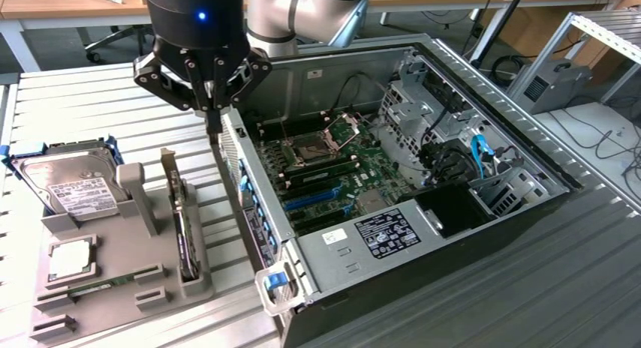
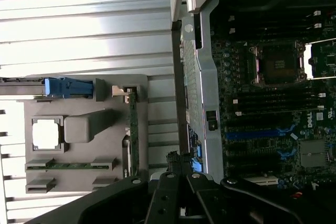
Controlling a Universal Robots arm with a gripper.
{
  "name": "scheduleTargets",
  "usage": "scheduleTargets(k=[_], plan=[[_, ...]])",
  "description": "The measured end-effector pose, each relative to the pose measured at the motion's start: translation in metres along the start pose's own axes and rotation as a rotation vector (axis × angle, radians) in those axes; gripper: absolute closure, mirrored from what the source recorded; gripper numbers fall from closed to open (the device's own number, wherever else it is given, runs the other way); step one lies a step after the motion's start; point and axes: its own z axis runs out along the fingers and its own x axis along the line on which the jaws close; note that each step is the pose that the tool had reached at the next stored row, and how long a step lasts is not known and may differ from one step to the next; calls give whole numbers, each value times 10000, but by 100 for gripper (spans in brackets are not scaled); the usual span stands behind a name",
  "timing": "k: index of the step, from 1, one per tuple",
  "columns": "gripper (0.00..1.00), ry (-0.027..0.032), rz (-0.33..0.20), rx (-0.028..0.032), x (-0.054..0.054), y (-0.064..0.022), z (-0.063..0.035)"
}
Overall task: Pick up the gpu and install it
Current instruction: 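Reach for the gpu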
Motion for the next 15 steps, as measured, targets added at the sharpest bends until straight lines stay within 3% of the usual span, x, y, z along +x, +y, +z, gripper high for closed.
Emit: scheduleTargets(k=[15], plan=[[89,-1,0,0,-4,-46,0]])
